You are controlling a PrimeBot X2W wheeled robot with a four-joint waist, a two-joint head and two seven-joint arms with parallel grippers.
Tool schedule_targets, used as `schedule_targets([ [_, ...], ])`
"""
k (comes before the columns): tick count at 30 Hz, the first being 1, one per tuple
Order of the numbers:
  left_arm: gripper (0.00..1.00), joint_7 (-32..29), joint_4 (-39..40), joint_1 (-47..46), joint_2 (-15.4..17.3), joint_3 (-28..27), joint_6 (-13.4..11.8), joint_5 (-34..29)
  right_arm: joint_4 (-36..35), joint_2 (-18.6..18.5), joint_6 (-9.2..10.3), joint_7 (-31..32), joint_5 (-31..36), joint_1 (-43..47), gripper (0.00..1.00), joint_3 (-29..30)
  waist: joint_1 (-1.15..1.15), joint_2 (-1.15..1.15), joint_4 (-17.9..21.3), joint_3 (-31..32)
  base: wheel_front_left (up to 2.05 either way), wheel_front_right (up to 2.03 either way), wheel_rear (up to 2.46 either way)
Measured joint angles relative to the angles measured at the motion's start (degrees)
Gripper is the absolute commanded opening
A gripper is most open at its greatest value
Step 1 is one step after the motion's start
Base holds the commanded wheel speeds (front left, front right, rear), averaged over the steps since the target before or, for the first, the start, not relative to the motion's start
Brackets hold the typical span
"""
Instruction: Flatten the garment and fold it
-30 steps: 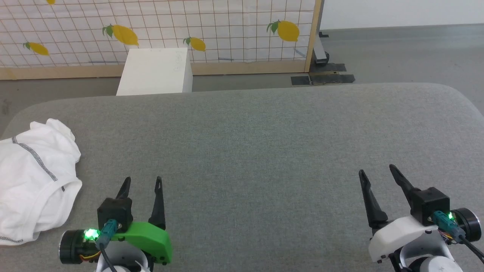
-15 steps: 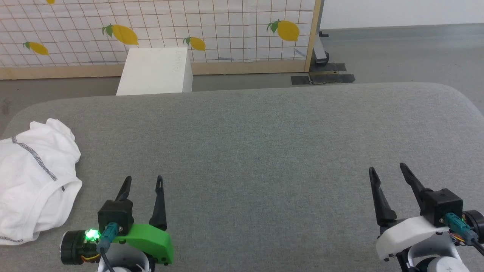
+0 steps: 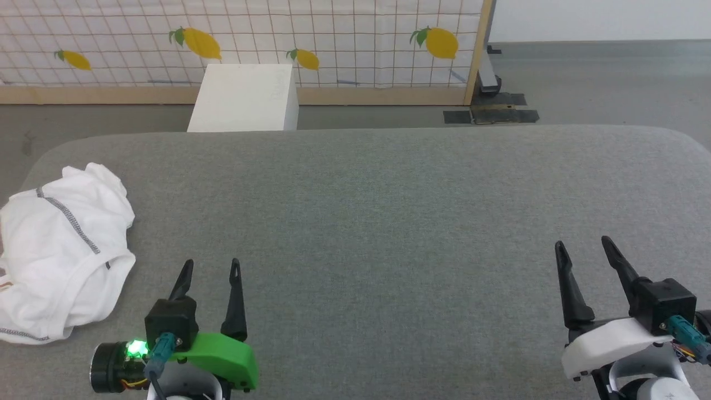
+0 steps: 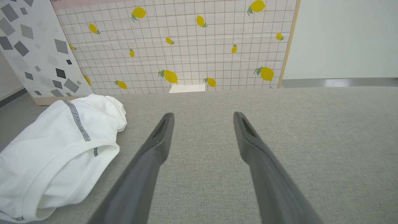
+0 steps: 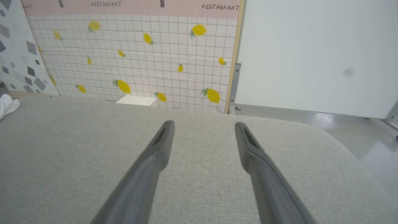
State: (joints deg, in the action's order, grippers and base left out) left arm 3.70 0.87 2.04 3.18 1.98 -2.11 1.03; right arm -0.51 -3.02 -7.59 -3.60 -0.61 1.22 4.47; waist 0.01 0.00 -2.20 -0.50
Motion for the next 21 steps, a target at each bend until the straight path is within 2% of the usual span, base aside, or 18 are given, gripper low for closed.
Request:
schedule_targets([
  [21, 1.00, 2.48, 0.37, 1.48, 0.00, 1.27, -1.71, 0.93, -0.10, 0.01, 0.00, -2.54, 0.00, 0.03, 1.00, -1.34, 0.00, 0.00, -7.22, -0.21, 0.00, 0.00, 0.00],
])
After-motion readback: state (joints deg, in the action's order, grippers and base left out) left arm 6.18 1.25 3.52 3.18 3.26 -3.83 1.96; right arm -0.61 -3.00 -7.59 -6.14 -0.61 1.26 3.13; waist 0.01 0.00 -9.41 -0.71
